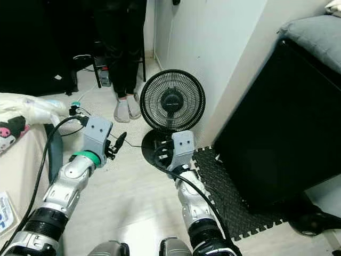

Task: Clean up the room

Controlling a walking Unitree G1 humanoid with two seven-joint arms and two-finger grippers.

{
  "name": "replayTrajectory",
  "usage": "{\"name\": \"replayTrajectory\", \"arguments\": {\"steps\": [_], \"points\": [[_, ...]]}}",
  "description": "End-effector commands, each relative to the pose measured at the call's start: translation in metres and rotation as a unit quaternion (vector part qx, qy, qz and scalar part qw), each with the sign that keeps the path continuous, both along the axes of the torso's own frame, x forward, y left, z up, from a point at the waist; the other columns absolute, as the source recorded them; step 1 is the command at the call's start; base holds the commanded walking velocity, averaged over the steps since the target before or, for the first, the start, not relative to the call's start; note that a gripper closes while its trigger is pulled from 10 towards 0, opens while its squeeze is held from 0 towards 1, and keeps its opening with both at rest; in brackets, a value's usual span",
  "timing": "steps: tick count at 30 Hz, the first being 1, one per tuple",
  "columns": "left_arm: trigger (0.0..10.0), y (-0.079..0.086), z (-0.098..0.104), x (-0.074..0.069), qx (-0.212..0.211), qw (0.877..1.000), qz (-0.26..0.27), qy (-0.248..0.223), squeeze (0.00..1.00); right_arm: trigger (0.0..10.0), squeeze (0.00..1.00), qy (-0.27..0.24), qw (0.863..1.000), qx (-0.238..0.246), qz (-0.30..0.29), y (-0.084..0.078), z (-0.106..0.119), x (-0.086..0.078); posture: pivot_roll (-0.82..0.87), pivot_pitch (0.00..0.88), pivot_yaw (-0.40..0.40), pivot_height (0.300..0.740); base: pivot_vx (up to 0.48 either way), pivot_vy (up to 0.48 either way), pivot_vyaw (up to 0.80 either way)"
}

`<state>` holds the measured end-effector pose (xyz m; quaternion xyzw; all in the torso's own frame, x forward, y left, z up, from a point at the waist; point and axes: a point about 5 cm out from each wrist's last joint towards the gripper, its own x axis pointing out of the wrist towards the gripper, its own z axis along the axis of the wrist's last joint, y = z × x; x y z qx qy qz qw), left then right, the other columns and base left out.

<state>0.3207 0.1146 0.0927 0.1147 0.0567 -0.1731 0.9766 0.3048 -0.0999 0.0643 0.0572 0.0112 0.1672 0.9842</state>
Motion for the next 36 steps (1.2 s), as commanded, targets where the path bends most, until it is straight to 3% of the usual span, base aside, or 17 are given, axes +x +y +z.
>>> {"name": "replayTrajectory", "arguments": {"steps": [1,9,33,36], "points": [[10.0,-0.005,-0.011,-0.007,0.008,1.0,-0.019,0.021,0.0,10.0,0.0,0.012,1.0,-0.005,-0.007,-0.003,-0.008,-0.005,-0.03,0.003,0.039,0.74,0.0,0.0,0.0],[10.0,-0.017,-0.014,-0.015,0.01,0.999,-0.042,0.021,0.0,10.0,0.0,0.02,1.0,-0.021,0.003,-0.004,-0.012,-0.007,-0.03,0.007,0.031,0.74,0.0,0.0,0.0],[10.0,-0.022,-0.011,-0.012,0.013,0.999,-0.047,0.011,0.0,10.0,0.0,0.017,0.999,-0.036,0.021,-0.001,-0.014,-0.01,-0.04,0.006,0.025,0.74,0.0,0.0,0.8],[10.0,-0.022,-0.011,-0.012,0.013,0.999,-0.047,0.01,0.0,10.0,0.0,0.016,1.0,-0.004,0.023,0.001,-0.011,-0.01,-0.04,0.005,0.025,0.74,0.0,0.0,0.26]]}}
